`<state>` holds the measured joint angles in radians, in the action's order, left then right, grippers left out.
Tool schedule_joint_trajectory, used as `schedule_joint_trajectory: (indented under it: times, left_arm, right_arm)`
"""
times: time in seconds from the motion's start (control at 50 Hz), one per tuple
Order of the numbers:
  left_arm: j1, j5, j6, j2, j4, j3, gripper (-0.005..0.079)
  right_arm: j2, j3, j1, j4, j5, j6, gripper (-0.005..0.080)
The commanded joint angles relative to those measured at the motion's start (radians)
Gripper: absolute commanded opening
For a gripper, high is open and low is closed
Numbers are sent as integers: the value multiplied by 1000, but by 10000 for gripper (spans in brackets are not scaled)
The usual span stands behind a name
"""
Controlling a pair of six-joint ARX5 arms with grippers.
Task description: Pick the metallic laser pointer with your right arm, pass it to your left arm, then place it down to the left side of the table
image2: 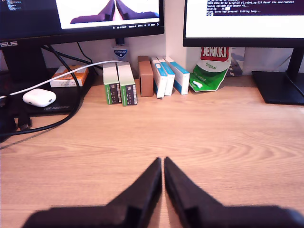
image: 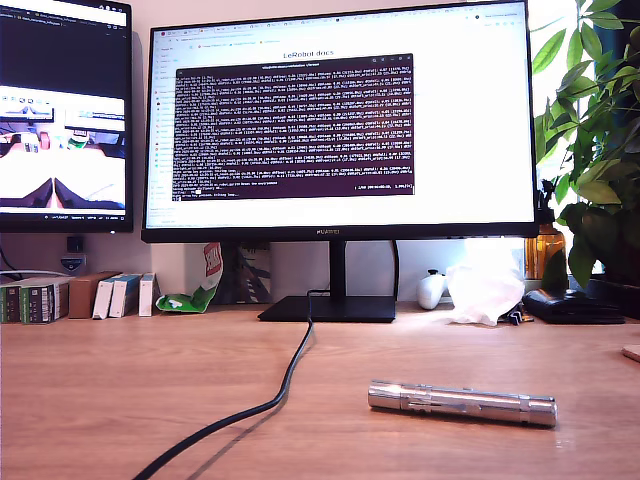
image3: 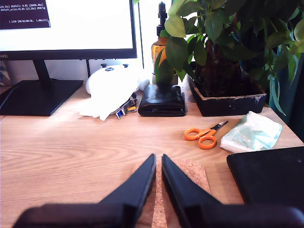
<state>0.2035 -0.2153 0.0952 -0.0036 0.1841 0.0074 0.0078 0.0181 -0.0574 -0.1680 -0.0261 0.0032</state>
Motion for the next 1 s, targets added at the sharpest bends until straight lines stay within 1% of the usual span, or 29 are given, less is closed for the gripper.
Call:
schedule_joint_trajectory:
  times: [0.0, 0.52, 0.7, 0.78, 0.82, 0.84, 0.94, 0.98]
  left_arm:
    - [4, -3, 3, -8, 14, -33, -13]
    - [4, -1, 3, -8, 14, -33, -13]
    - [4, 24, 37, -8, 2, -33, -13]
    - [4, 55, 92, -8, -6, -33, -13]
    - [4, 77, 109, -8, -16, -33, -13]
    - [4, 89, 127, -8, -27, -33, -13]
    - [4, 170, 179, -8, -113, -33, -13]
    - [4, 219, 201, -8, -160, -33, -13]
  right_arm:
    - [-6, -11, 5, 8, 1, 7, -10]
    - [-6, -11, 5, 8, -1, 9, -10]
    - [-6, -11, 5, 14, -51, 187, -10]
    - [-6, -11, 5, 14, -56, 278, -11]
    - [-6, -10, 5, 15, -79, 318, -11]
    - [-6, -9, 5, 18, -103, 365, -11]
    - [-6, -8, 5, 82, -246, 456, -11]
    - [-6, -8, 5, 119, -317, 492, -11]
